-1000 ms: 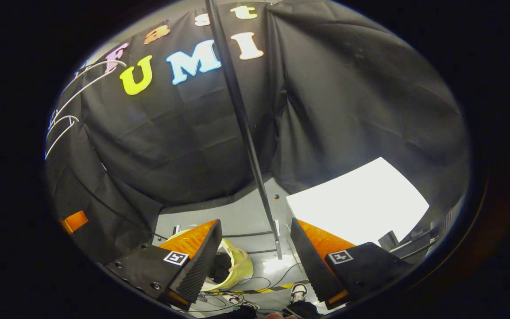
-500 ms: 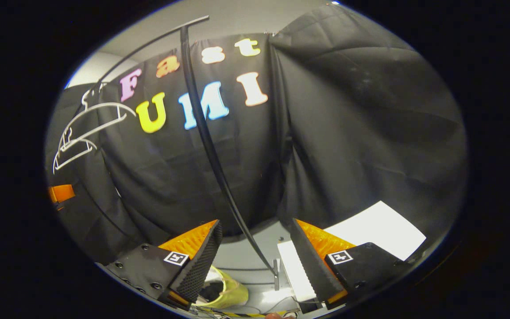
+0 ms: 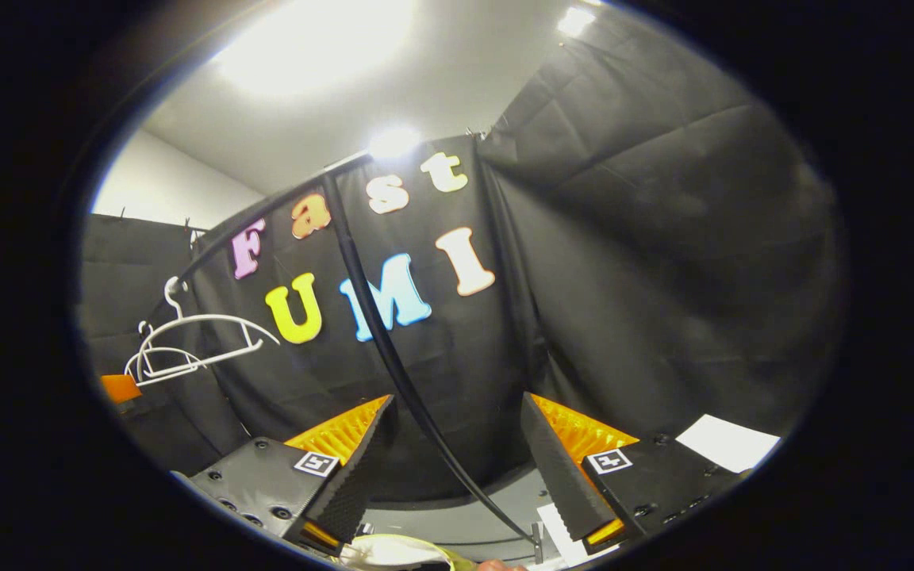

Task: Grasp the clothes on the hanger with both hands and then place them into the laundry hamper below.

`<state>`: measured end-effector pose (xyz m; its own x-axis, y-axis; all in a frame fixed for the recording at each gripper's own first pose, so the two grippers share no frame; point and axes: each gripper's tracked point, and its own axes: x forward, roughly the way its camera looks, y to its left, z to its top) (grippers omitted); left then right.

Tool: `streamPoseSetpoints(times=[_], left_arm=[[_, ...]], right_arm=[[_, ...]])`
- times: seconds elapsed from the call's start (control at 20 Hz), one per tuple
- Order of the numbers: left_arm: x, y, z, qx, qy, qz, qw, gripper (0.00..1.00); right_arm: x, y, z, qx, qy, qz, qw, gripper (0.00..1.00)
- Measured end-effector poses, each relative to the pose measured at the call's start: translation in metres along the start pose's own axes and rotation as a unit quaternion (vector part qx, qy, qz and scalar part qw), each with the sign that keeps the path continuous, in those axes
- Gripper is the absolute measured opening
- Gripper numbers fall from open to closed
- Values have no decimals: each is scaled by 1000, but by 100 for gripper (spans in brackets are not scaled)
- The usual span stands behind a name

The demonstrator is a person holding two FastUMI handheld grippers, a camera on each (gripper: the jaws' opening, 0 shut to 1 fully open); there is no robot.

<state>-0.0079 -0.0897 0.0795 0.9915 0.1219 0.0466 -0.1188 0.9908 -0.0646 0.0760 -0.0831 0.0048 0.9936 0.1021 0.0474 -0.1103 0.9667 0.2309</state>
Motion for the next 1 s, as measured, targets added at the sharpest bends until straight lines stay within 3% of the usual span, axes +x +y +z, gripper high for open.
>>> streamPoseSetpoints(times=[0.5, 0.6, 0.7, 0.75, 0.8, 0.95, 1.0], left_arm=[[-2, 89, 50, -5, -40, 22, 999, 95], [-4, 101, 53, 7, -43, 22, 999, 95], [-7, 106, 56, 11, -50, 20, 999, 95], [-8, 108, 56, 12, -52, 13, 998, 95], [-9, 107, 55, 13, -54, 5, 998, 95], [-3, 108, 40, 11, -46, -9, 999, 95], [1, 108, 33, 8, -39, -15, 999, 95]], right_arm=[[-23, 43, 44, -60, -59, -6, 996, 97], [-32, 48, 43, -67, -61, -9, 996, 92], [-39, 44, 39, -72, -59, -20, 995, 92], [-42, 41, 38, -74, -57, -27, 995, 97], [-45, 41, 37, -79, -61, -33, 994, 92], [-48, 45, 36, -89, -64, -43, 993, 92], [-50, 48, 39, -92, -67, -44, 992, 98]])
